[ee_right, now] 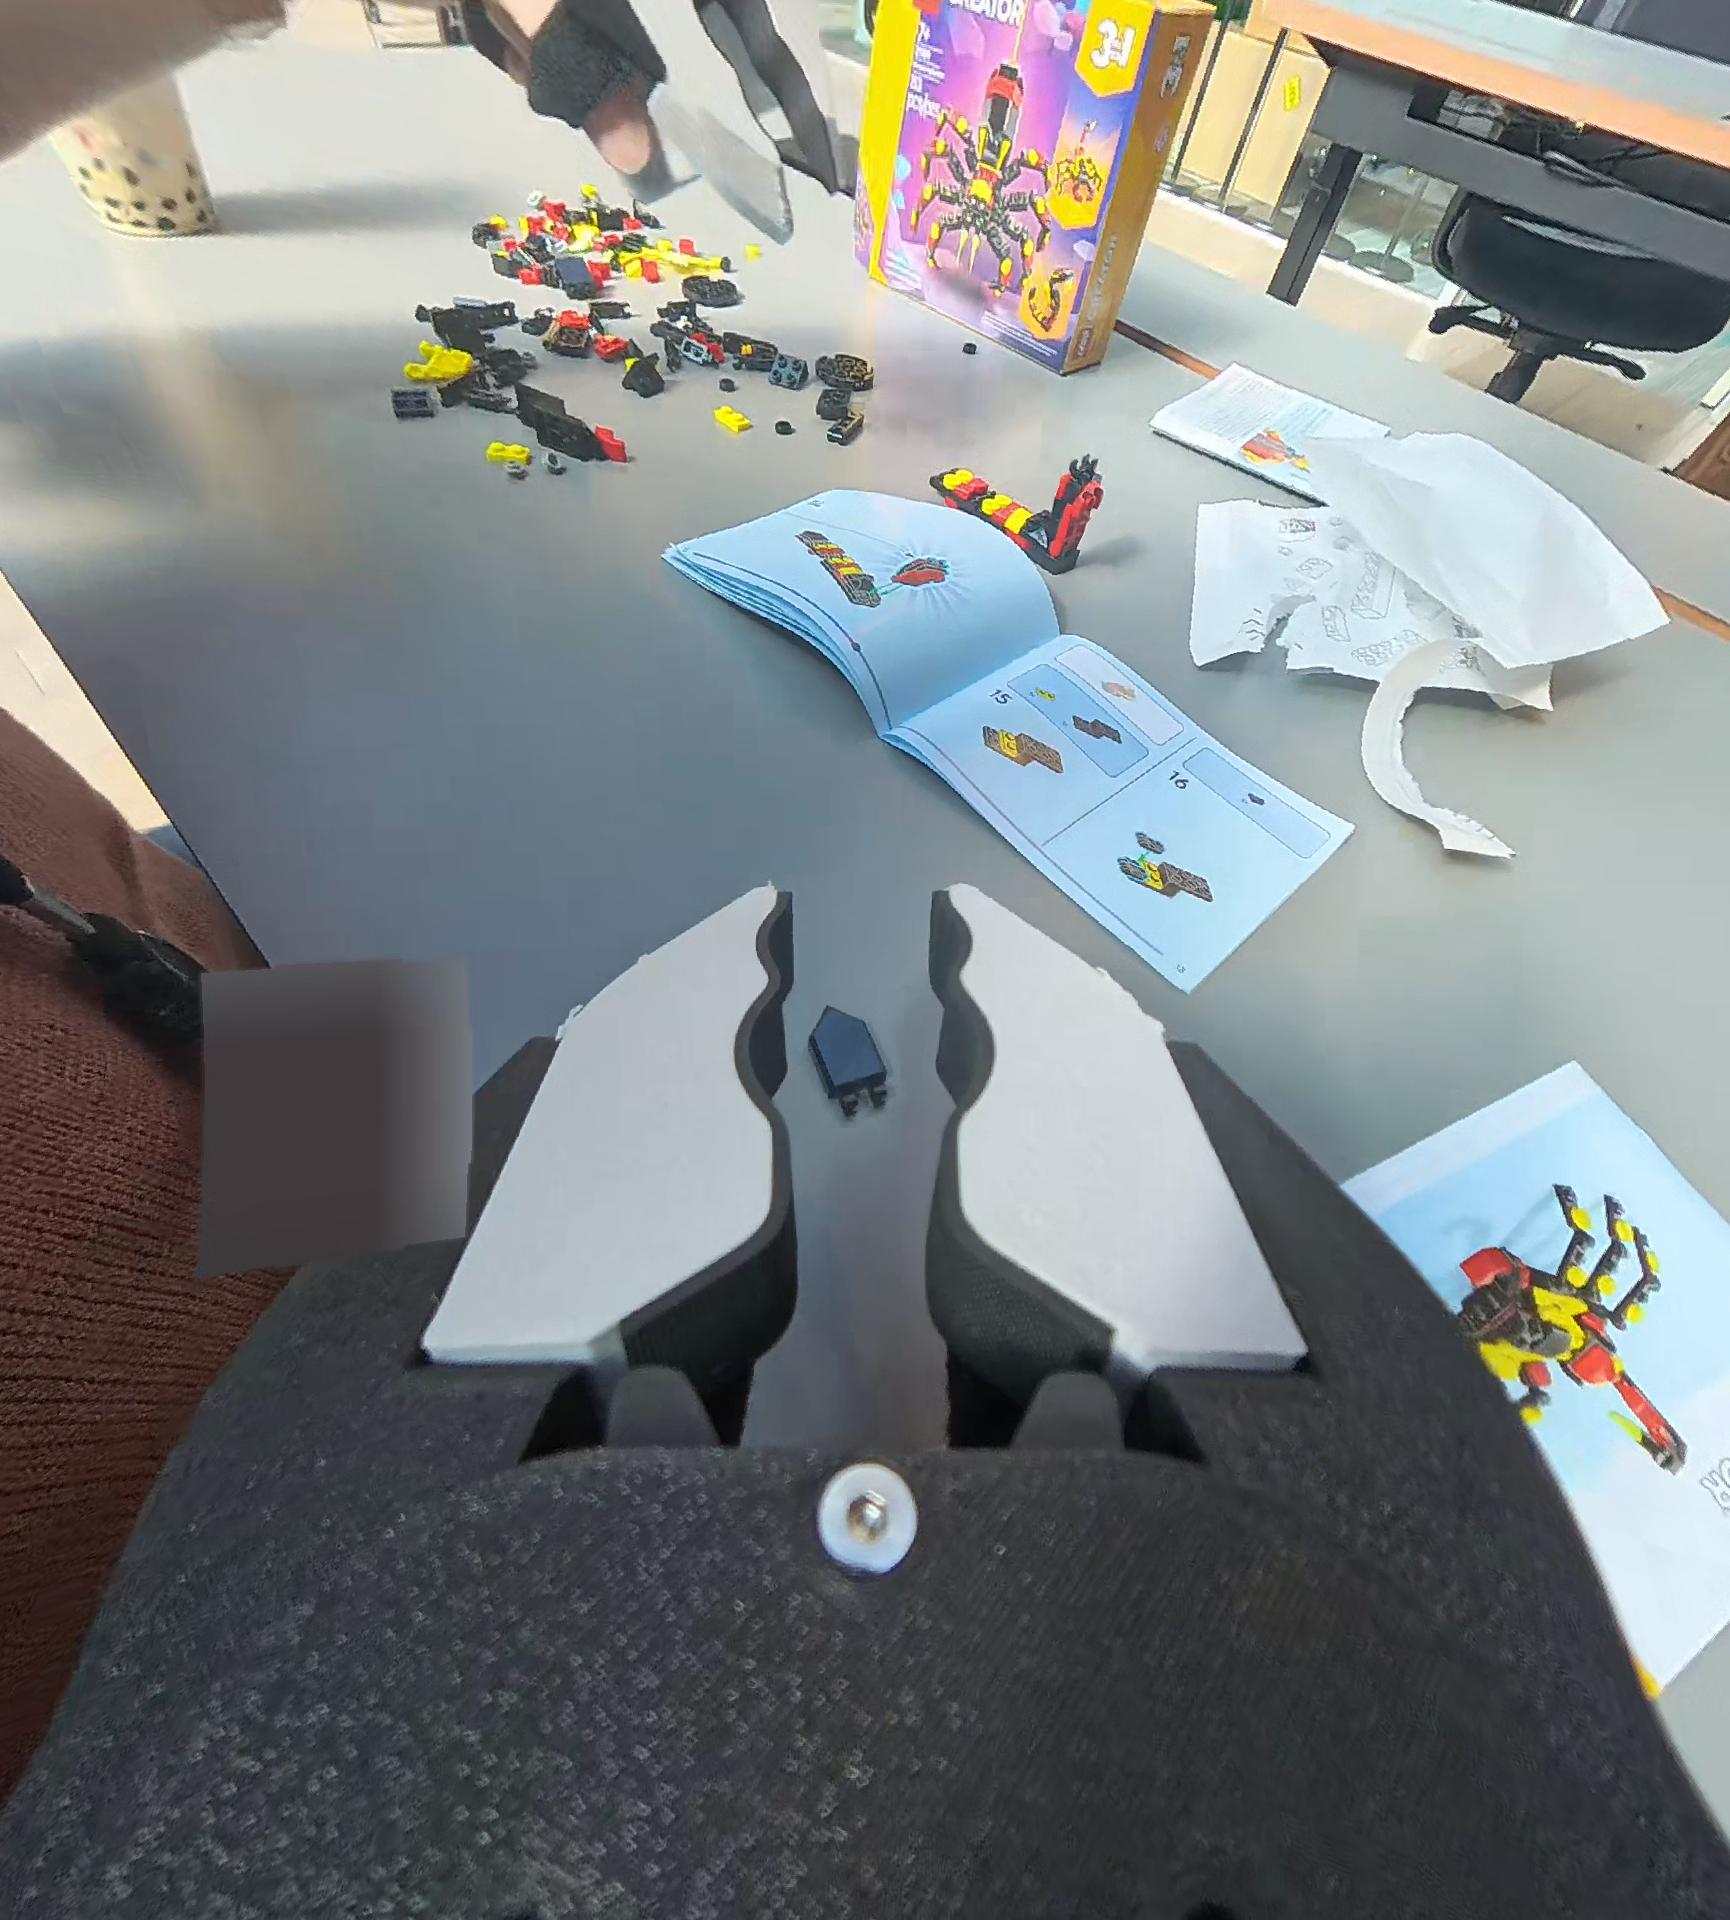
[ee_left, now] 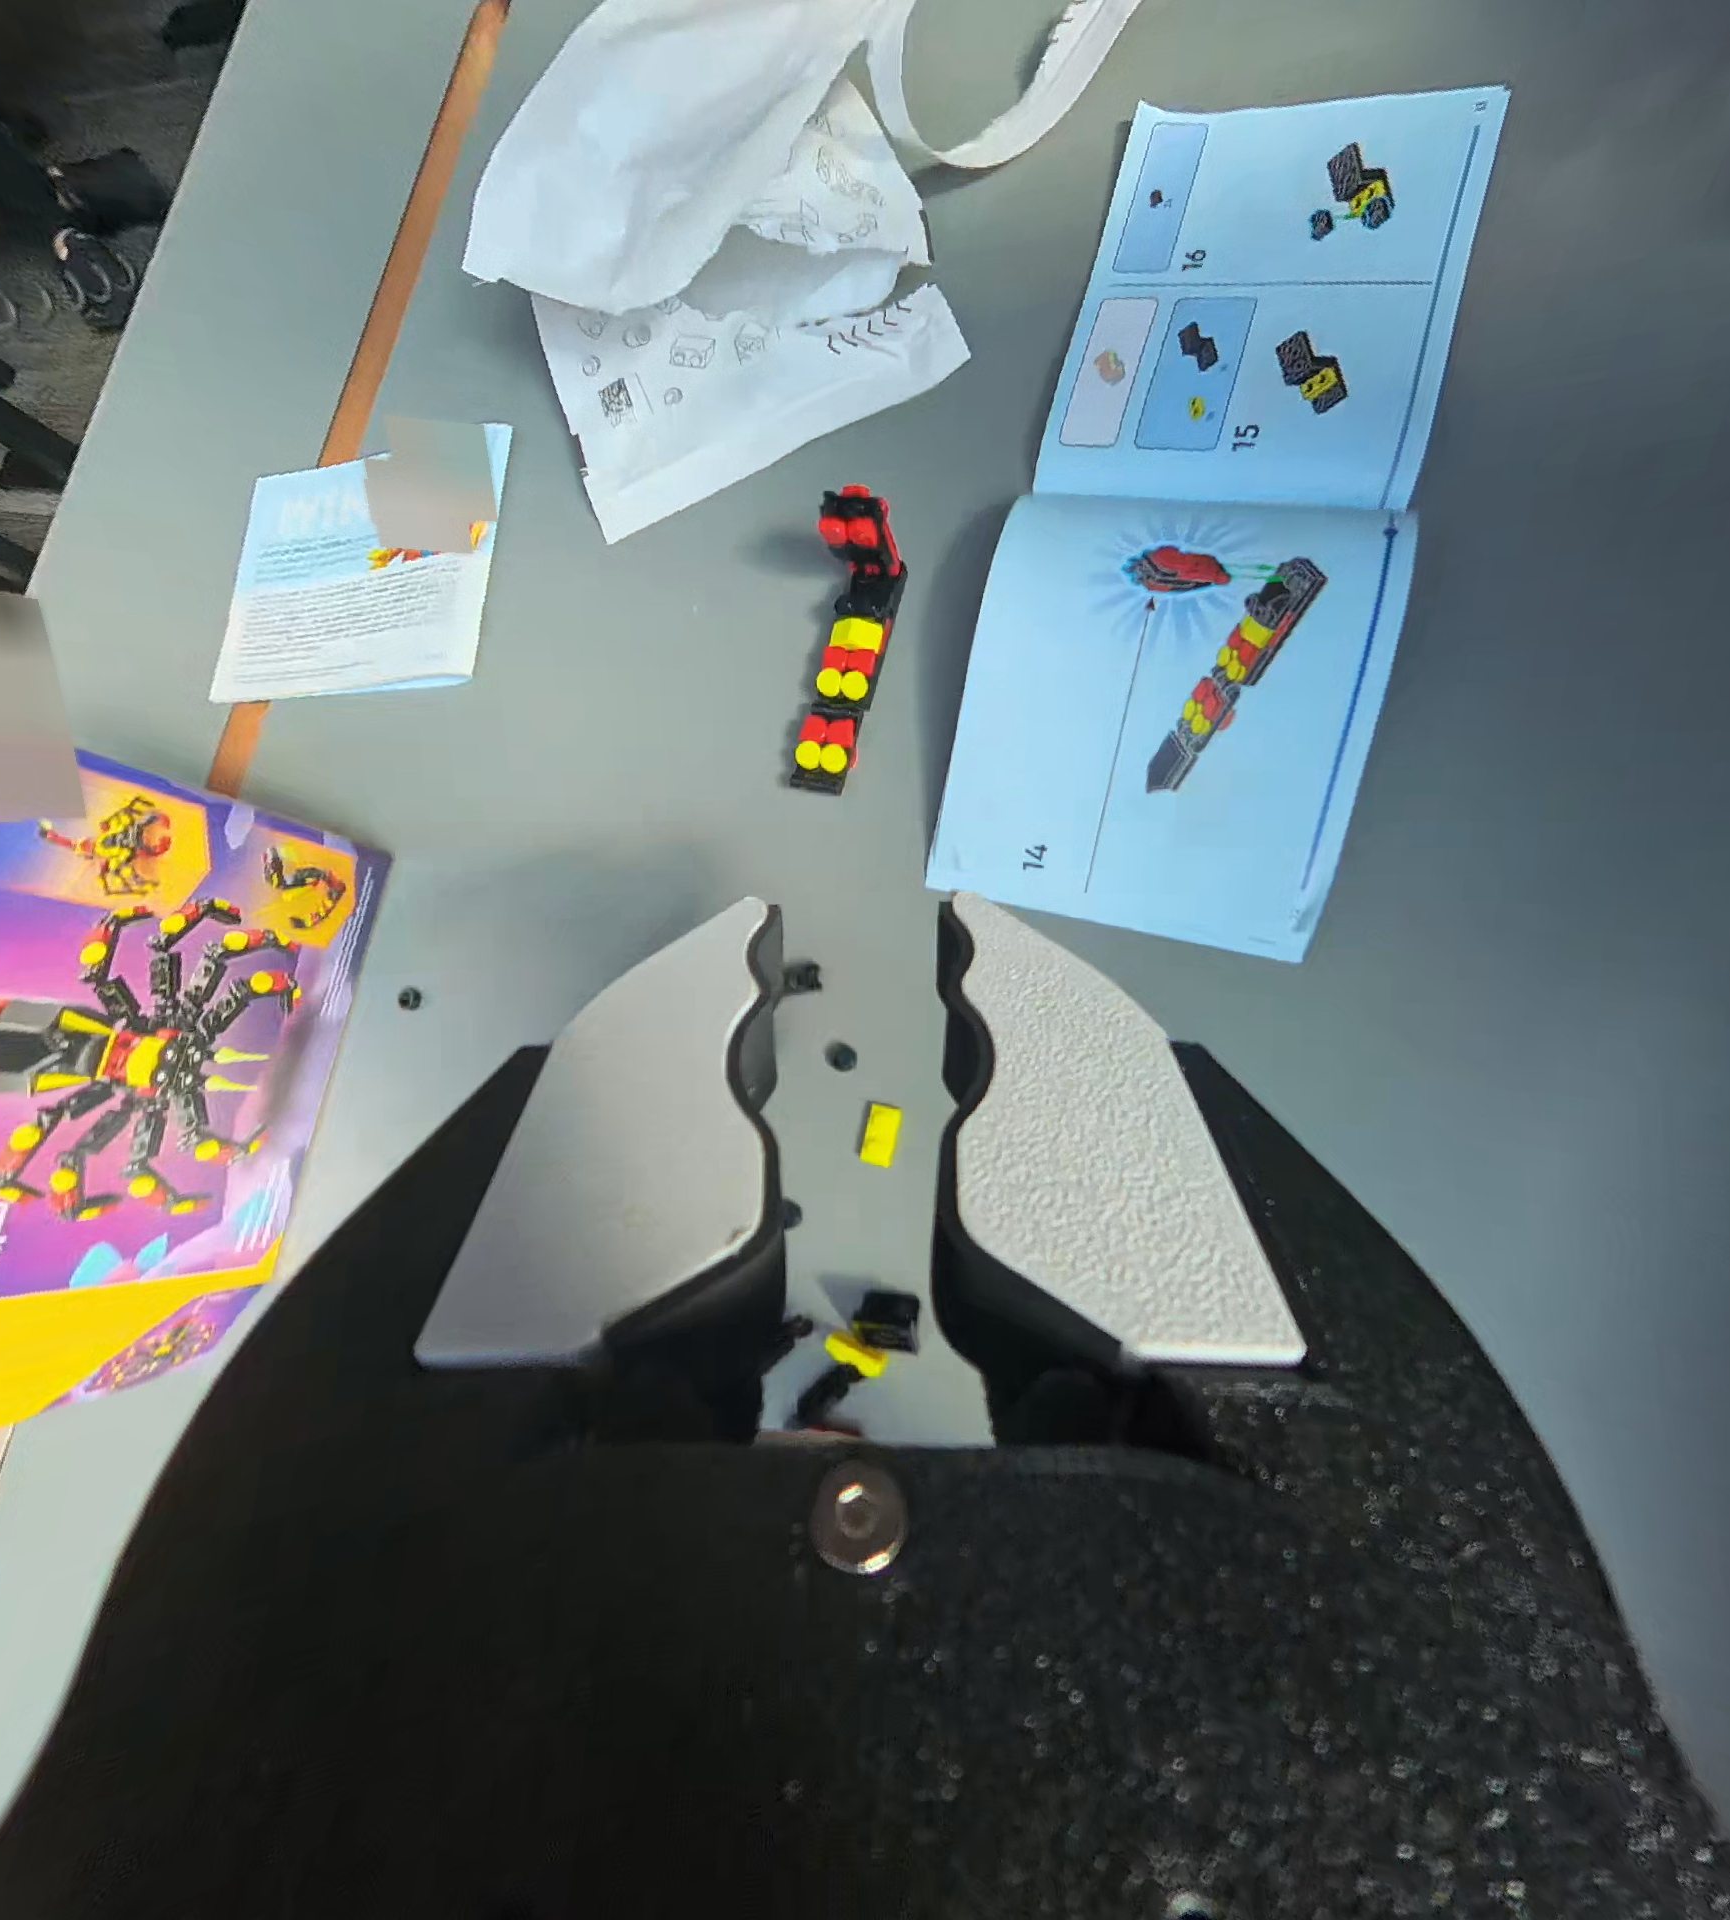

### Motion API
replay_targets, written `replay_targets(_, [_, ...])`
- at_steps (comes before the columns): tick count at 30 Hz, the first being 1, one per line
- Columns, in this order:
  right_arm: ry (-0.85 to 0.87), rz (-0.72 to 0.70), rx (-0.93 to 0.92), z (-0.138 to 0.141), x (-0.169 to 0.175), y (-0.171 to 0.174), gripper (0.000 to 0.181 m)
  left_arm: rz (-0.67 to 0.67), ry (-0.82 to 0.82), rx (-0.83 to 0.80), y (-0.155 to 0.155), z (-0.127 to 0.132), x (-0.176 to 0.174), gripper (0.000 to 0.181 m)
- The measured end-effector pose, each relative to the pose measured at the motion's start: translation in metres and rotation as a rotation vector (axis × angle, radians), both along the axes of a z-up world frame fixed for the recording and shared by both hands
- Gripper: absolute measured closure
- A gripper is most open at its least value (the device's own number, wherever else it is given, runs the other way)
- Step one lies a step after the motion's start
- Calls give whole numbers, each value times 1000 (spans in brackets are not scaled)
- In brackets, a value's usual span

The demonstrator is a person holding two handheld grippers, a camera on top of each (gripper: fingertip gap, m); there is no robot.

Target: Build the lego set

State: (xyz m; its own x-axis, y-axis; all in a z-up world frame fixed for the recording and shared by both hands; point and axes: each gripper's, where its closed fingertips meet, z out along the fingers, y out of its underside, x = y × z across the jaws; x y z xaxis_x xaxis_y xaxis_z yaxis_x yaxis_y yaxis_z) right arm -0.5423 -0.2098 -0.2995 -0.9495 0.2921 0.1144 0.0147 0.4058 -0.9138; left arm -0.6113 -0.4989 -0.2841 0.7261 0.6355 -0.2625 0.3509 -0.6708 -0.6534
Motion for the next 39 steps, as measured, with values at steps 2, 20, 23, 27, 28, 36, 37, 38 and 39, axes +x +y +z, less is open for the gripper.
replay_targets(2, [5, 3, 28, -4, -4, -7, 157, 60, 37, -47, -18, 2, 44, 159])
replay_targets(20, [-8, 26, 156, -5, -1, -27, 158, -55, -81, -54, -43, -85, 101, 175])
replay_targets(23, [-17, 55, 138, -2, 5, -38, 158, -67, -15, -11, -28, -63, 99, 177])
replay_targets(27, [-37, 91, 108, -1, 14, -56, 158, -167, 184, 38, 39, -25, 100, 177])
replay_targets(28, [-57, 106, 91, -2, 18, -63, 159, -218, 232, 37, 61, -23, 100, 176])
replay_targets(36, [-235, 126, 152, -31, 30, -96, 180, -768, 614, -266, 164, -54, 94, 176])
replay_targets(37, [-260, 136, 152, -33, 31, -96, 181, -818, 661, -321, 169, -55, 93, 176])
replay_targets(38, [-283, 137, 150, -35, 31, -95, 181, -871, 704, -371, 175, -56, 94, 176])
replay_targets(39, [-305, 147, 156, -37, 33, -94, 181, -918, 738, -418, 180, -57, 94, 176])
